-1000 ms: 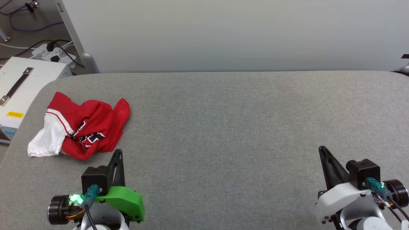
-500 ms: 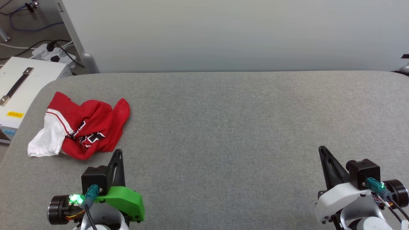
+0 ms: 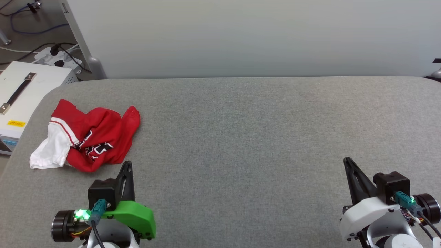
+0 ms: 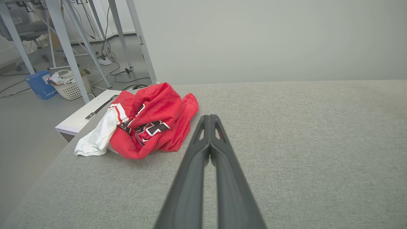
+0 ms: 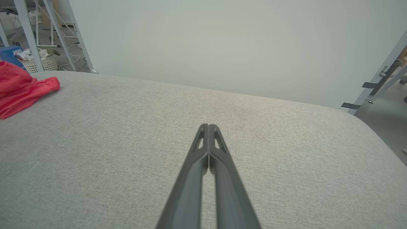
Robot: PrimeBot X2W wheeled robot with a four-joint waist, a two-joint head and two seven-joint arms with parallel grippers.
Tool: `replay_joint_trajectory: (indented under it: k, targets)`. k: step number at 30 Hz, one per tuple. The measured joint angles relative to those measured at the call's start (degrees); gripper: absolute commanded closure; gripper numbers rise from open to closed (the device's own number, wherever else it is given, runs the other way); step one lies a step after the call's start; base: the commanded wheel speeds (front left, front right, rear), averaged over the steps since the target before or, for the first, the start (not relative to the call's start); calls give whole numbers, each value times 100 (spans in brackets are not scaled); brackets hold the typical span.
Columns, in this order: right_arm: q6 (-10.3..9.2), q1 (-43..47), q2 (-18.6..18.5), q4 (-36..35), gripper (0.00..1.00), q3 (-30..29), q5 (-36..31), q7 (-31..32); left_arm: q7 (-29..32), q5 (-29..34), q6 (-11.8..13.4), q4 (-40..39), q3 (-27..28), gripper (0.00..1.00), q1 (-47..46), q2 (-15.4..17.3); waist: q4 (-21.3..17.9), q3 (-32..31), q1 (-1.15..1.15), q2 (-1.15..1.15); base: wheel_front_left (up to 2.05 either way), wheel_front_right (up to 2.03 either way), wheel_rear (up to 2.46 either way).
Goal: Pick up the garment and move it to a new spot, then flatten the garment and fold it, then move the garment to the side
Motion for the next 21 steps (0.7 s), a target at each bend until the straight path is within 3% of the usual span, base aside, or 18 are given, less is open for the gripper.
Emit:
replay_joint_trajectory:
  k: [8,9,21]
  targets:
    - [0,0,0,0,100,0,0,0,0,0,0,0,0,100,0,0,0,0,0,0,0,0,0]
    - [0,1,0,0,0,1,3,-1,0,-1,0,0,-2,0,2,0,0,0,0,0,0,0,0]
    - [0,3,-1,-12,0,-54,115,-68,-68,-13,15,-5,0,0,7,1,1,22,0,0,0,0,0]
